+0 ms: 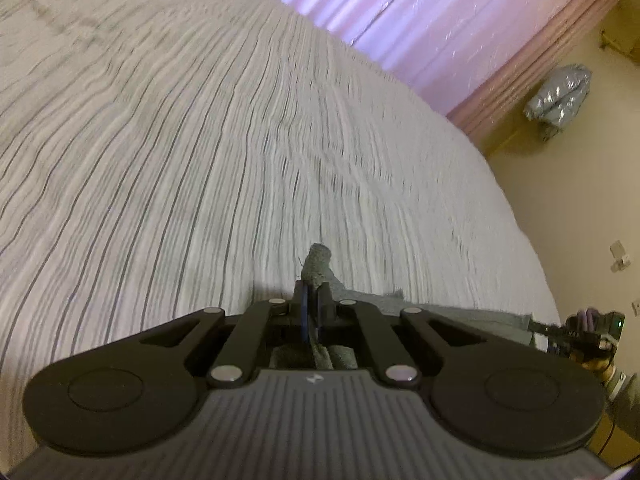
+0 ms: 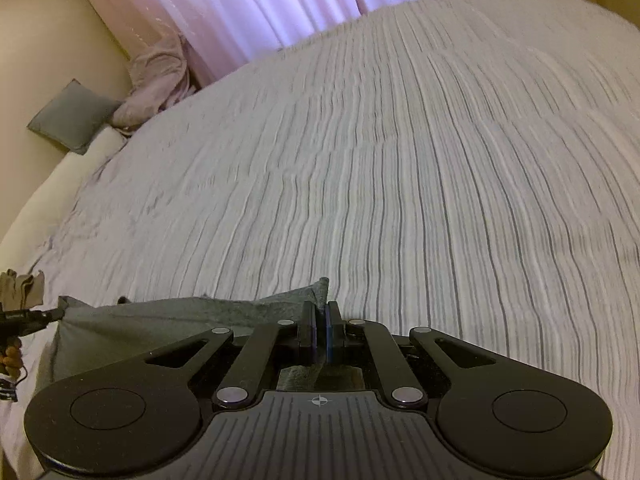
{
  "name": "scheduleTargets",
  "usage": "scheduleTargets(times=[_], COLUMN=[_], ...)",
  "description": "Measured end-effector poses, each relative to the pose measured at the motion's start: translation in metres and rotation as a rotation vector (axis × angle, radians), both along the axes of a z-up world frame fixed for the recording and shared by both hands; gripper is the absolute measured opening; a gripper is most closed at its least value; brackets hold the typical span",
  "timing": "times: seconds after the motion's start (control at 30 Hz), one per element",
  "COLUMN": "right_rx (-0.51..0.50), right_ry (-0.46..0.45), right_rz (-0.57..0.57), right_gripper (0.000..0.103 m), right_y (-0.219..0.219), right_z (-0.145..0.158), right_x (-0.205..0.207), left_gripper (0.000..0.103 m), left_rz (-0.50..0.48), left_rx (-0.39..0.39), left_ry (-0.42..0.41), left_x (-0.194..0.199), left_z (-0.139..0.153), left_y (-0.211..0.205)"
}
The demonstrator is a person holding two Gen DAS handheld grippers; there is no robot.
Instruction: Fold clothes
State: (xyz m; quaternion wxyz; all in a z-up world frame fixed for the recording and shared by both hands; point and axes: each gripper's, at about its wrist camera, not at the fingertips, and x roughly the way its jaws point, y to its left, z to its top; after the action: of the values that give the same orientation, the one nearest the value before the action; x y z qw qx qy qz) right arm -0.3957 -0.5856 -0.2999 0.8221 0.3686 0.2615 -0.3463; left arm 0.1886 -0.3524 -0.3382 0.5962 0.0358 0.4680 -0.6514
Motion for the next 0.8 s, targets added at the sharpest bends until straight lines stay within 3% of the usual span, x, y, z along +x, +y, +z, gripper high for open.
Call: scheduleTargets(times=[0.27,0.33,0.43,0.53,0.57,0.6,0.63,0.73,0.8], right_rx=[-0.100,-0.076,0.011,0.062,0.055,0.044,0.003,-0.112,-0.134], right_ry=[-0.085,-0.046,0.054,0.135,0.151,0.167,0.194,0.270,0.244], right_rz=[-0.054,-0.074,-0.076,-0.086,-0.106,-0.129,-0.158,-0.213,-0.171], right_gripper=[0.003,0.003,0.003,0.005,0.011,0.034,0.050,0.052,0.052], right_y=[0.020,0.019,0.011,0.005,0.007,0.009,0.015,0.036,0.055], right_z=[0.010,-0.001,-0.030,-0.042,-0.038,-0.034,-0.027,-0.004,0.010], right_x=[-0.004,-0.001,0.014,0.025,0.025,0.025,0.025,0.027,0.032], left_gripper=[0.002,0.002,0.003,0.011,0.011,0.014,0.020,0.021,0.021], left_rz=[0.039,0.061,0.024,0.029,0.049,0.077,0.113,0.193,0.138], left_rx=[-0.103,-0.054,0.056,0.105,0.097,0.089,0.083,0.059,0.027], left_ry=[-0.012,-0.029,-0.130,-0.218,-0.224,-0.231,-0.241,-0.281,-0.244], left_x=[-0.008,-0.008,-0.023,-0.034,-0.035,-0.036,-0.038,-0.046,-0.062], left_z=[0.014,0.001,-0.019,-0.022,-0.018,-0.012,-0.006,0.017,0.030], left_y=[0.009,0.004,-0.016,-0.022,-0.020,-0.018,-0.014,-0.002,0.009])
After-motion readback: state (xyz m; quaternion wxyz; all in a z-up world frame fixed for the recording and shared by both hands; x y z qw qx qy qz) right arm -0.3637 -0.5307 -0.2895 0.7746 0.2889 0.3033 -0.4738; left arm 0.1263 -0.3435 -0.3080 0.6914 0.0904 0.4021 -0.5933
